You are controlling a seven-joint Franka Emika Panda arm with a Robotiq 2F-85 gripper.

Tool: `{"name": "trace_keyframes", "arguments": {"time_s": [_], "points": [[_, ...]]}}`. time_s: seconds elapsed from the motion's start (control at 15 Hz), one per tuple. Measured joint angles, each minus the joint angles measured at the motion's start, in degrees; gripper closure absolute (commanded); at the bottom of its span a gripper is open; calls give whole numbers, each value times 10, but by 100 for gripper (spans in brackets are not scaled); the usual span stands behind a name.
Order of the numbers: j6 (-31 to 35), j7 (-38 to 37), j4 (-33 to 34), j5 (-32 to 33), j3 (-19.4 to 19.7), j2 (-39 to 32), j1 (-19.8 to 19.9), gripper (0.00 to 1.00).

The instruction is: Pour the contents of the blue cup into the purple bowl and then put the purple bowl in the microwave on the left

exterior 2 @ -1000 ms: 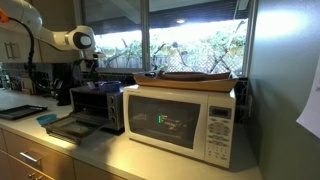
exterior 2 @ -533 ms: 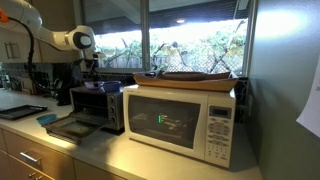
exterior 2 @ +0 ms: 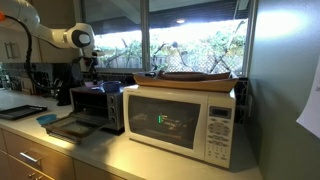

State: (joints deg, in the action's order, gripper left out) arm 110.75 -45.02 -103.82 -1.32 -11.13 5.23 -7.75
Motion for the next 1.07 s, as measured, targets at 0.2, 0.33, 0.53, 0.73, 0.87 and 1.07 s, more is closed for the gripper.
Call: {"name": "trace_keyframes", "arguments": {"time_s": [0.2,0.33,0.53,0.73,0.87,1.07], "points": [[0,14,-8,-23,2,19,0,99],[0,27,-24,-46,4,41,0,99],[0,35,-63,-71,3,82,0,99],[-2,33,-112,-78,-2,121,-1,99],[-2,31,-145,-86,-7,145,-1,99],[-2,27,-189,-99,-13,178,-1,99]]}}
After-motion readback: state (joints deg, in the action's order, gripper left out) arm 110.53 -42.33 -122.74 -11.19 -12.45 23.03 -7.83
